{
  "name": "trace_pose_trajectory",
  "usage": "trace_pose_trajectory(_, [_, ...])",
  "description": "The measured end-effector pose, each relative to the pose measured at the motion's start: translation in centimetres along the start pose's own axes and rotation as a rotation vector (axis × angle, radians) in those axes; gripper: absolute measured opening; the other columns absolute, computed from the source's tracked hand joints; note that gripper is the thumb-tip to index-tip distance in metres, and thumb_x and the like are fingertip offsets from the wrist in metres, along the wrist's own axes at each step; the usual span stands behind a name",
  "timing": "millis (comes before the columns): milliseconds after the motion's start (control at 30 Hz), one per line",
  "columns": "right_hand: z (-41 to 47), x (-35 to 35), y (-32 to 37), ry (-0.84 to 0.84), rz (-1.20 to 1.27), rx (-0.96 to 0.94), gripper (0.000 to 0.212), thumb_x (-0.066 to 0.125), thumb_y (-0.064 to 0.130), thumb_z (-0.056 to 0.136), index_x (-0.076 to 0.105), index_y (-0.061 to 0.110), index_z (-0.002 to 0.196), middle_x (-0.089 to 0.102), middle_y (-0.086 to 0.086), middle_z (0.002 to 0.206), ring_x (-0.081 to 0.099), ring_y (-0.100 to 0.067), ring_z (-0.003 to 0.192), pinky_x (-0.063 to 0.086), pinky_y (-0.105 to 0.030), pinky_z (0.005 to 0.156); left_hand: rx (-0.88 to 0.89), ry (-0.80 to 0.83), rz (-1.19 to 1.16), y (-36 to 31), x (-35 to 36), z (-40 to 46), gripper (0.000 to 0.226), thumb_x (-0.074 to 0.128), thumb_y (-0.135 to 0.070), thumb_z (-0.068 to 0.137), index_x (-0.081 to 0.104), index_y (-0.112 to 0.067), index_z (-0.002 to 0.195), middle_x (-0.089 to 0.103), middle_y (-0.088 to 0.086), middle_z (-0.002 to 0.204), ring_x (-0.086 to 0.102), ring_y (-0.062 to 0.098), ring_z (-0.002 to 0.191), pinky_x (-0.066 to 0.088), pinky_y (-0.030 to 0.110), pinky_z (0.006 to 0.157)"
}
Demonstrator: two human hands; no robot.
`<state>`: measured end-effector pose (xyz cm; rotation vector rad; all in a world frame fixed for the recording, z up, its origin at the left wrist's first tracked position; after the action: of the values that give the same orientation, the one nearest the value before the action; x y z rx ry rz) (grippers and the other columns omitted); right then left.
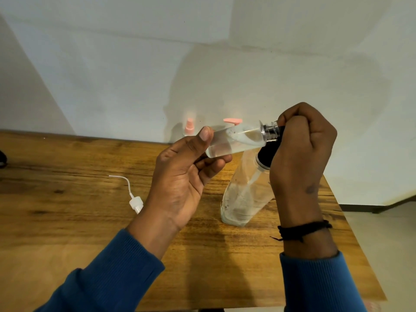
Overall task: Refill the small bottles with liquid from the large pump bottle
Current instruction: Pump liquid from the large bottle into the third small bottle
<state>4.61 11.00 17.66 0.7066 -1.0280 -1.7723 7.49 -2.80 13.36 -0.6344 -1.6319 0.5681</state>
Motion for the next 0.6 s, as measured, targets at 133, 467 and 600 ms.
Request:
trace_pose_trajectory(133, [0.08,0.05,-0.17,0.007,-0.018,-0.004,0.027,0.034,-0.011,0.084,0.046,0.003,0.064,0.033,0.007,0.053,0.030,-0.004,0.043,0.024,-0.012,0.041,-0.002,0.009,0.001,-0.18,0.01,0.03,0.030,0.078,-0.034,0.058,0.082,-0.019,0.083,0.075,0.011,0.092,0.072,0.019,0.070,0.056,0.018,0.057])
trace_pose_trajectory(467, [0.08,0.04,-0.07,0.002,-0.028,-0.013,0.027,0.034,-0.011,0.085,0.047,0.001,0.065,0.034,0.006,0.053,0.033,-0.003,0.042,0.025,-0.012,0.041,-0.005,0.009,0.001,-0.18,-0.02,0.02,0.031,0.078,-0.034,0.059,0.081,-0.018,0.084,0.075,0.012,0.094,0.072,0.019,0.070,0.056,0.018,0.057])
trace_pose_trajectory(600, [-0.02,0.22,0.08,-0.006,-0.007,-0.002,0.028,0.033,-0.013,0.085,0.047,0.000,0.065,0.034,0.000,0.055,0.032,-0.004,0.043,0.026,-0.012,0.041,-0.003,-0.001,0.010,-0.13,-0.01,0.04,0.029,0.077,-0.034,0.060,0.082,-0.018,0.084,0.075,0.011,0.092,0.072,0.019,0.071,0.056,0.018,0.057])
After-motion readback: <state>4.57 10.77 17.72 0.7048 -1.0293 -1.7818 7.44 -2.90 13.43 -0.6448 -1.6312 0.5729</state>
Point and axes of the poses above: each hand's wrist, its own z-axis towards the middle knuckle, its own x-axis out of the palm, y = z × x, the point moved 2 cm from there along z, towards the middle knuckle
